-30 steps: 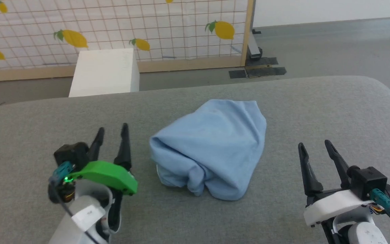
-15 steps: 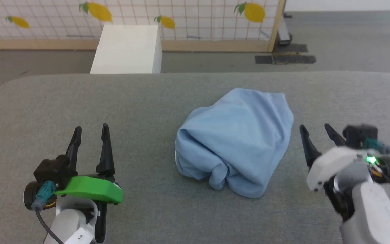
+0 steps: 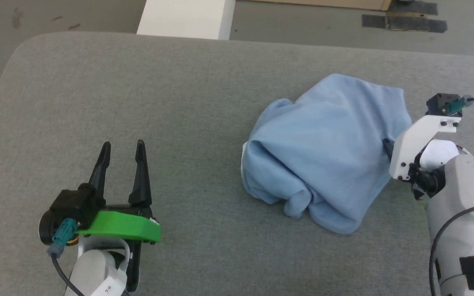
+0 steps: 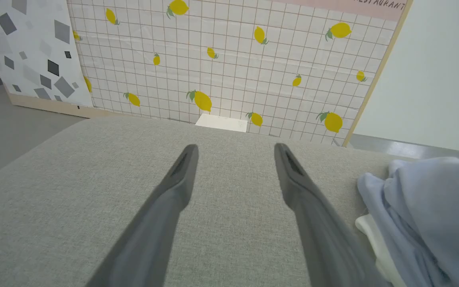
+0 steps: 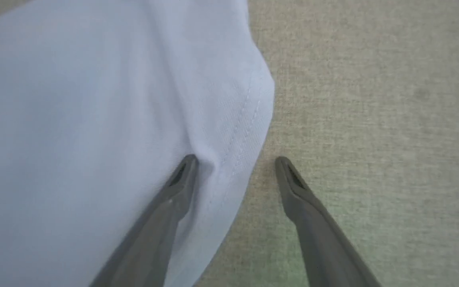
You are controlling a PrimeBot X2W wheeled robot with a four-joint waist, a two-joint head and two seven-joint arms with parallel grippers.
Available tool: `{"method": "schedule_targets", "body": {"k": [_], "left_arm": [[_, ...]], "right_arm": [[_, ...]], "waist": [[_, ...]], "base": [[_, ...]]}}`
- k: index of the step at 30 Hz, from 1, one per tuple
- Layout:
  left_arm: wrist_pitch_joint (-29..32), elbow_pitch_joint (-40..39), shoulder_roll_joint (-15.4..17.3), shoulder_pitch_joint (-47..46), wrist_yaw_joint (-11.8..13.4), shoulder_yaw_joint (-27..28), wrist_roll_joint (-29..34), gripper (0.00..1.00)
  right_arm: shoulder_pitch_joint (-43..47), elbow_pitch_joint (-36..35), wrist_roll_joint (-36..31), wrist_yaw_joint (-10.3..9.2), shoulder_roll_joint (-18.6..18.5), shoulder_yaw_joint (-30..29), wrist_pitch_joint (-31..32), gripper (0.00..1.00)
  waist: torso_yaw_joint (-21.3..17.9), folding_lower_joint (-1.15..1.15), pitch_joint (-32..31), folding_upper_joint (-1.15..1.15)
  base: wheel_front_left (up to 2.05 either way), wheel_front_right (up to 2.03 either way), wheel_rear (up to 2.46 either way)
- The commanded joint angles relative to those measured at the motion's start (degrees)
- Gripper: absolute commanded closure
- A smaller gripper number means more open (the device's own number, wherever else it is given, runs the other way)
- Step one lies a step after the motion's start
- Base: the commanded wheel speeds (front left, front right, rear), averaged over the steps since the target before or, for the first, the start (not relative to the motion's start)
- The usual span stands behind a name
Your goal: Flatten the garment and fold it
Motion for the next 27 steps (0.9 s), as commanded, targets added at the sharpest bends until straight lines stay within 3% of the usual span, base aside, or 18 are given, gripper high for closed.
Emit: {"method": "schedule_targets", "body": {"k": [1, 3, 10, 14, 16, 19, 22, 27], "left_arm": [[-0.3, 0.1, -0.4, -0.5, -0.7, 0.3, 0.3, 0.00], [-0.3, 0.4, -0.5, -0.2, -0.9, 0.5, 0.5, 0.00], [-0.3, 1.4, -0.6, 2.5, -1.3, 1.7, 1.2, 0.00], [-0.3, 1.7, -0.6, 4.7, -1.4, 2.7, 1.6, 0.00], [-0.3, 1.5, -0.6, 5.8, -1.4, 3.4, 1.9, 0.00], [-0.3, 1.1, -0.6, 7.1, -1.4, 4.4, 2.2, 0.00], [-0.3, 0.8, -0.7, 7.9, -1.5, 5.1, 2.4, 0.00], [-0.3, 1.0, -0.7, 8.4, -1.6, 5.4, 2.2, 0.00]], "right_arm": [[-1.3, 3.5, 0.6, -0.08, 0.0, -0.6, 1.8, 0.66], [-1.3, 4.8, 1.9, -0.08, 0.0, 0.2, 1.0, 1.00], [0.6, 2.7, 9.8, -0.08, 0.0, 5.7, -12.4, 1.00], [3.7, -4.2, 17.5, -0.08, 0.0, 15.4, -18.7, 1.00], [7.0, -11.3, 21.7, -0.08, 0.0, 21.9, -19.7, 1.00], [12.8, -22.9, 25.7, -0.08, 0.0, 29.9, -17.2, 1.00], [20.3, -35.0, 27.9, -0.08, 0.0, 36.8, -10.9, 1.00], [32.8, -46.8, 30.9, -0.08, -2.0, 46.4, 1.7, 1.00]], "waist": [[1.1, 0.00, 0.6, 0.00], [0.6, 0.00, -0.3, 0.00], [-2.2, 0.00, -6.6, 0.00], [-3.9, 0.00, -10.5, 0.00], [-4.8, 0.00, -12.1, 0.00], [-5.8, 0.00, -13.6, 0.00], [-6.7, 0.00, -14.4, 0.00], [-7.1, 0.00, -15.4, 0.00]], "base": [[0.00, 0.00, 0.00], [0.00, 0.00, 0.00], [0.00, 0.00, 0.00], [0.00, 0.00, 0.00], [0.00, 0.00, 0.00], [0.00, 0.00, 0.00], [0.00, 0.00, 0.00], [0.00, 0.00, 0.00]]}}
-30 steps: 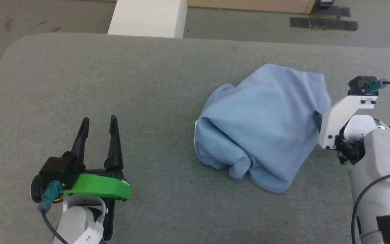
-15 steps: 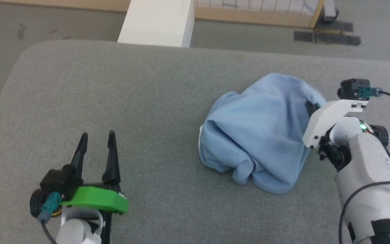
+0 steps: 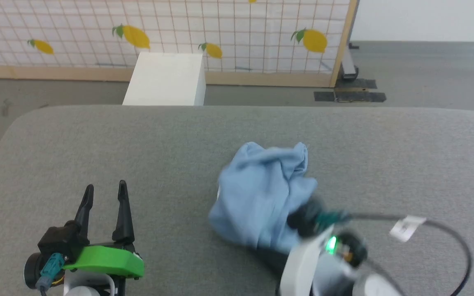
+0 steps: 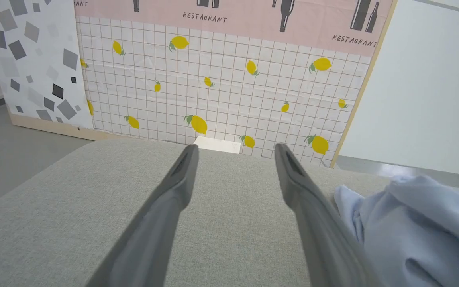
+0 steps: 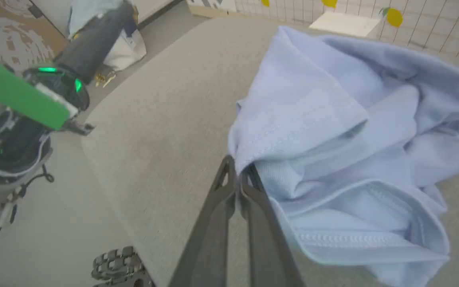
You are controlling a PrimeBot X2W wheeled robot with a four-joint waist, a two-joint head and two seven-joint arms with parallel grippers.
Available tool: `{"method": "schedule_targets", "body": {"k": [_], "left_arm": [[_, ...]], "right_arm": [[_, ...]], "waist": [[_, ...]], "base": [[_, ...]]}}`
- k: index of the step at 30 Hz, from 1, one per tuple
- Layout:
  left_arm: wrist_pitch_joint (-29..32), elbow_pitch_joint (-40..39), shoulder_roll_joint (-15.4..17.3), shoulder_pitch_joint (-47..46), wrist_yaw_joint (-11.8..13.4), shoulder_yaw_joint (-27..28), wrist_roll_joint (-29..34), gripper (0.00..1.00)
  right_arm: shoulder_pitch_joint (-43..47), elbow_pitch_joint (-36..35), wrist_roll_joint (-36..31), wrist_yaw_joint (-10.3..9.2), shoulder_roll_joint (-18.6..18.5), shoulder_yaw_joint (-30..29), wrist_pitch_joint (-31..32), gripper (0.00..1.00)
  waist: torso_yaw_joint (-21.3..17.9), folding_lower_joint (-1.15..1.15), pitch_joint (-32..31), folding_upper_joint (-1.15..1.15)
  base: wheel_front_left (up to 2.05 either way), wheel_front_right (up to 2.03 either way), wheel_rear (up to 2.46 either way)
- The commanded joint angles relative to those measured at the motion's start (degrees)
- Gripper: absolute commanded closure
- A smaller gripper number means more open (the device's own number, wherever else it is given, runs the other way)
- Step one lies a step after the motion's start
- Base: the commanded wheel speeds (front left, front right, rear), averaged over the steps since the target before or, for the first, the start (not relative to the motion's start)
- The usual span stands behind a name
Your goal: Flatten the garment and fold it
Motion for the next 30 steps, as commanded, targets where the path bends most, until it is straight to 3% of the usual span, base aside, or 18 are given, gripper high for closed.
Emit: {"method": "schedule_targets", "body": {"k": [1, 4, 8, 10, 16, 23, 25, 26, 30], "left_arm": [[-0.3, 0.1, -0.2, 0.9, -0.3, 0.0, 0.5, 0.00], [-0.3, 0.3, -0.2, 0.9, -0.3, -0.2, 0.3, 0.00], [-0.3, 0.9, -0.2, 0.8, -0.4, -0.7, 0.2, 0.00], [-0.3, 1.1, -0.2, 0.8, -0.4, -0.9, 0.0, 0.00], [-0.3, 1.4, -0.2, 0.9, -0.3, -1.4, -0.2, 0.00], [-0.3, 1.9, -0.2, -0.9, 0.0, -4.1, -1.3, 0.00], [-0.3, 2.8, -0.2, -2.8, -0.2, -7.3, -1.8, 0.00], [-0.3, 4.4, -0.2, -5.5, -0.3, -11.9, -2.5, 0.00], [2.0, 8.5, -0.2, -12.9, 0.0, -22.2, -4.9, 0.00]], "right_arm": [[3.0, -1.2, 1.0, -0.09, -1.2, 1.7, 2.7, 1.00], [8.2, -1.5, 1.3, -0.09, -3.5, 4.0, 8.7, 1.00], [12.7, -0.8, -0.5, -0.09, -4.4, 1.7, 12.5, 0.97], [13.3, -1.9, -2.3, -0.09, -3.2, -1.5, 9.8, 0.00], [13.3, -6.5, -4.6, -0.09, 0.8, -14.8, -3.7, 0.00], [11.5, -6.0, -11.6, -0.09, 1.7, -31.7, -21.1, 0.00], [11.1, -3.8, -12.7, -0.09, 1.7, -34.3, -23.8, 0.00], [10.8, -1.4, -13.7, -0.09, 1.7, -35.6, -24.9, 0.00], [9.7, 2.1, -14.2, -0.09, 1.7, -35.8, -26.5, 0.00]], "waist": [[-1.2, 0.00, -1.3, 0.00], [-1.2, 0.00, -1.4, 0.00], [-1.0, 0.00, -1.4, 0.00], [-1.1, 0.00, -1.3, 0.00], [-1.3, 0.00, -1.1, 0.00], [-2.0, 0.00, 0.3, 0.00], [-2.2, 0.00, 1.0, 0.00], [-2.6, 0.00, 1.8, 0.00], [-4.4, 0.00, 3.6, 0.00]], "base": [[0.00, 0.00, 0.00], [0.00, 0.00, 0.00], [0.00, 0.00, 0.00], [0.00, 0.00, 0.00], [0.00, 0.00, 0.00], [0.00, 0.00, 0.00], [0.00, 0.00, 0.00], [0.00, 0.00, 0.00], [0.00, 0.00, 0.00]]}}
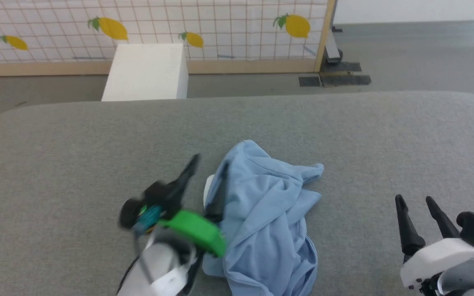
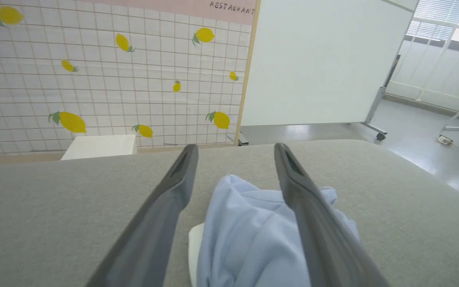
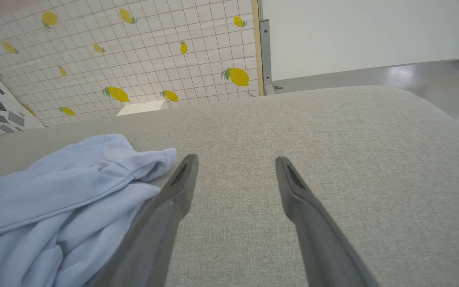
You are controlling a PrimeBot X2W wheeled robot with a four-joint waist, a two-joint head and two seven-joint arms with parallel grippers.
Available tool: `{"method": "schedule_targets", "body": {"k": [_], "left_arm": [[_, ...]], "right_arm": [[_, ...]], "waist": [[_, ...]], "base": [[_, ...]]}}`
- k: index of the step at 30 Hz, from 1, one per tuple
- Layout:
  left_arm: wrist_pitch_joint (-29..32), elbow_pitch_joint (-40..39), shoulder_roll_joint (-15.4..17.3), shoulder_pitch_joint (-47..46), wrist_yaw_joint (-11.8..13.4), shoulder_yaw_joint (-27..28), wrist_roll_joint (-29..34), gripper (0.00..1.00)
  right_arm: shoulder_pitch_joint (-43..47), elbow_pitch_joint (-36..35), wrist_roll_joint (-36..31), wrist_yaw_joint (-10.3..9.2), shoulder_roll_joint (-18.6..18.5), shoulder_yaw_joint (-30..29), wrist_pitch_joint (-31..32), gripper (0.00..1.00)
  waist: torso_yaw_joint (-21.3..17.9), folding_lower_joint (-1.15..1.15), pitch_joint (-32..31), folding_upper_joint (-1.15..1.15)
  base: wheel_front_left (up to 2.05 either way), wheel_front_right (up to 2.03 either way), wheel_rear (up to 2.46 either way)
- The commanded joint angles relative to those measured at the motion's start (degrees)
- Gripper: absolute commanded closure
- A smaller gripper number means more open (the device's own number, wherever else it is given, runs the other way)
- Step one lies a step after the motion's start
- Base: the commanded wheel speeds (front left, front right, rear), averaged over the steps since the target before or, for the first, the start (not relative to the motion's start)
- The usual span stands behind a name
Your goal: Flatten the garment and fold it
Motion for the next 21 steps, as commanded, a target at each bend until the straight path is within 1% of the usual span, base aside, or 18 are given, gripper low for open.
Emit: {"method": "schedule_targets", "body": {"k": [1, 5, 9, 13, 18, 21], "left_arm": [[1.1, 1.3, -0.1, -4.0, 0.2, -3.3, -1.2, 0.00], [6.1, 6.1, -0.1, -12.8, 2.0, -12.0, -5.2, 0.00], [12.6, 12.0, -0.1, -20.6, 3.8, -18.4, -9.4, 0.00], [19.5, 18.5, -0.1, -26.9, 5.5, -22.8, -13.2, 0.00], [28.9, 25.1, -0.1, -31.8, 7.4, -27.3, -16.4, 0.00], [35.7, 30.0, -0.1, -33.7, 10.2, -29.4, -16.3, 0.00]], "right_arm": [[-1.5, 0.8, 0.2, -0.08, 0.1, 0.3, -0.9, 0.00], [-3.4, 2.4, 1.3, -0.08, 0.1, 2.4, -2.3, 0.00], [-5.0, 3.6, 2.3, -0.08, 0.1, 4.2, -3.6, 0.00], [-6.3, 4.6, 3.1, -0.08, 0.1, 5.3, -4.8, 0.00], [-7.0, 6.0, 3.8, -0.08, 0.1, 6.1, -5.9, 0.00], [-7.1, 6.7, 4.4, -0.08, 0.1, 6.7, -6.5, 0.00]], "waist": [[-2.0, 0.00, 2.0, 0.00], [-5.1, 0.00, 5.1, 0.00], [-8.3, 0.00, 7.7, 0.00], [-11.6, 0.00, 10.2, 0.00], [-14.4, 0.00, 11.7, 0.00], [-15.5, 0.00, 11.9, 0.00]], "base": [[0.00, 0.00, 0.00], [0.00, 0.00, 0.00], [0.00, 0.00, 0.00], [0.00, 0.00, 0.00], [0.00, 0.00, 0.00], [0.00, 0.00, 0.00]]}}
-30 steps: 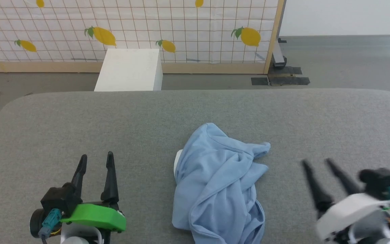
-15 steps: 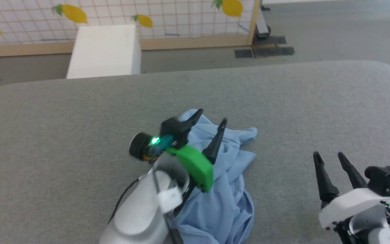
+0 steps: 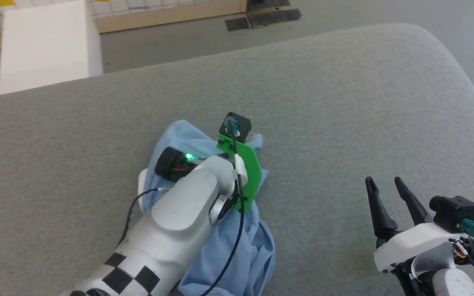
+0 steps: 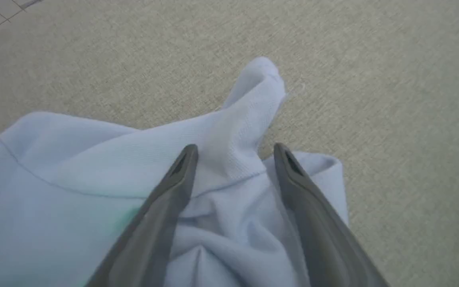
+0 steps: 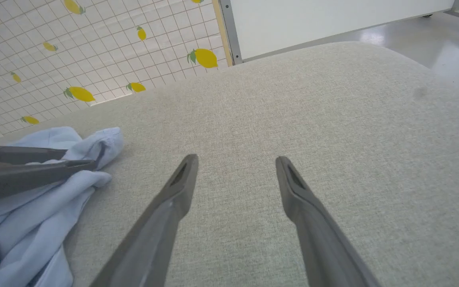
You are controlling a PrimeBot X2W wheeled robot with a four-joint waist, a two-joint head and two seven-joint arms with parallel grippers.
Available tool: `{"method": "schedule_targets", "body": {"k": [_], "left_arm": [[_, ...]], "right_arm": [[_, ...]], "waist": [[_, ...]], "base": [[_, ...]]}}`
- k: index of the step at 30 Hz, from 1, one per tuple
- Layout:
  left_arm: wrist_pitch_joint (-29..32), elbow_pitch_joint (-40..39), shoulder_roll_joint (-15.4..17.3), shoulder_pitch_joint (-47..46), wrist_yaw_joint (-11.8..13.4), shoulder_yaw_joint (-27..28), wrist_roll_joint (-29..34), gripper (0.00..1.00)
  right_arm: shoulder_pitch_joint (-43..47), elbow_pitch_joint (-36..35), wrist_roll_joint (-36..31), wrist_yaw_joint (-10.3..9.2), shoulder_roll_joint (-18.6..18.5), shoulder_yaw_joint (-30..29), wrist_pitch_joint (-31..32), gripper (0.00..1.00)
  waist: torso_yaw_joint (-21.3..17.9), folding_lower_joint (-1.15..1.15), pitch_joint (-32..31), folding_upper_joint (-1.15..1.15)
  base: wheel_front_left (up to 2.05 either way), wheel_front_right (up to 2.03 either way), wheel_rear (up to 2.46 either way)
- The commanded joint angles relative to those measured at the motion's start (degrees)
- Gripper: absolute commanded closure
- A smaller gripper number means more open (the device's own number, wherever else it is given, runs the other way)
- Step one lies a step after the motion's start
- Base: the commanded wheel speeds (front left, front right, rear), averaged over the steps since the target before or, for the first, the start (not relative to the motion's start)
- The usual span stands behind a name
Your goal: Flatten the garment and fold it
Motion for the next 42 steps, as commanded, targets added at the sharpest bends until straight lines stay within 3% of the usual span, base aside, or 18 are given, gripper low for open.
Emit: {"method": "schedule_targets", "body": {"k": [1, 2, 3, 4, 6, 11, 18, 21, 27, 32, 36, 40, 41, 42], "left_arm": [[2.3, 1.8, 0.2, -1.4, 0.9, -0.8, 0.2, 0.00], [4.1, 3.0, 0.2, -1.8, 1.2, -1.4, 0.3, 0.00], [6.4, 4.5, 0.2, -2.3, 1.1, -2.1, 0.3, 0.96], [6.6, 4.7, 0.2, -2.4, 1.0, -2.2, 0.1, 1.00], [5.0, 4.0, 0.2, -2.3, 0.6, -1.9, -0.8, 1.00], [-6.5, -1.4, 0.2, -2.3, 1.1, -0.2, -3.8, 1.00], [-23.3, -9.7, 0.3, -0.6, 3.0, 4.6, -9.1, 1.00], [-27.4, -13.1, 2.2, 2.1, 4.2, 7.4, -10.1, 1.00], [-31.7, -24.8, 10.4, 14.5, 10.2, 14.3, -13.0, 1.00], [-32.0, -34.5, 17.8, 29.7, 17.9, 21.2, -16.4, 1.00], [-30.9, -37.6, 21.3, 40.6, 22.9, 24.6, -18.7, 1.00], [-27.5, -36.3, 23.0, 47.2, 25.8, 24.8, -20.4, 1.00], [-25.4, -35.7, 22.9, 48.3, 26.2, 24.1, -21.3, 0.85], [-23.1, -35.3, 22.7, 49.3, 25.9, 23.2, -22.4, 0.18]], "right_arm": [[-1.1, 0.3, 0.8, -0.08, 0.0, 0.2, -0.6, 0.00], [-1.1, 0.6, 1.0, -0.08, 0.0, 0.4, -0.8, 0.00], [-1.0, 1.0, 1.2, -0.08, 0.0, 0.5, -0.9, 0.00], [-0.9, 1.1, 1.3, -0.08, 0.0, 0.5, -0.9, 0.00], [-0.8, 1.3, 1.3, -0.08, 0.0, 0.5, -1.0, 0.00], [-0.8, 1.3, 1.0, -0.08, 0.0, 0.3, -0.7, 0.00], [0.3, 0.4, 0.1, -0.08, 0.0, -1.2, 0.5, 0.00], [1.0, -0.3, 0.0, -0.08, 0.0, -1.8, 1.1, 0.00], [2.3, -1.5, 0.1, -0.08, 0.0, -2.4, 2.3, 0.00], [3.0, -2.1, 0.1, -0.08, 0.0, -2.7, 3.0, 0.00], [3.2, -2.3, 0.1, -0.08, 0.0, -2.4, 3.7, 0.00], [3.3, -1.9, 0.2, -0.08, 0.0, -2.2, 4.9, 0.00], [3.4, -1.8, 0.0, -0.08, 0.0, -2.1, 5.4, 0.00], [3.5, -1.7, -0.1, -0.08, 0.0, -2.0, 5.9, 0.00]], "waist": [[-2.7, 0.00, 2.0, 0.00], [-2.9, 0.00, 1.8, 0.00], [-3.0, 0.00, 1.4, 0.00], [-2.9, 0.00, 1.2, 0.00], [-2.6, 0.00, 0.6, 0.00], [-0.6, 0.00, -1.4, 0.00], [4.6, 0.00, -5.6, 0.00], [7.1, 0.00, -7.0, 0.00], [12.2, 0.00, -8.5, 0.00], [16.2, 0.00, -9.1, 0.00], [18.8, 0.00, -9.6, 0.00], [20.8, 0.00, -9.8, 0.00], [21.1, 0.00, -9.9, 0.00], [21.5, 0.00, -9.9, 0.00]], "base": [[0.00, 0.00, 0.00], [0.00, 0.00, 0.00], [0.00, 0.00, 0.00], [0.00, 0.00, 0.00], [0.00, 0.00, 0.00], [0.00, 0.00, 0.00], [0.00, 0.00, 0.00], [0.00, 0.00, 0.00], [0.00, 0.00, 0.00], [0.00, 0.00, 0.00], [0.00, 0.00, 0.00], [0.00, 0.00, 0.00], [0.00, 0.00, 0.00], [0.00, 0.00, 0.00]]}}
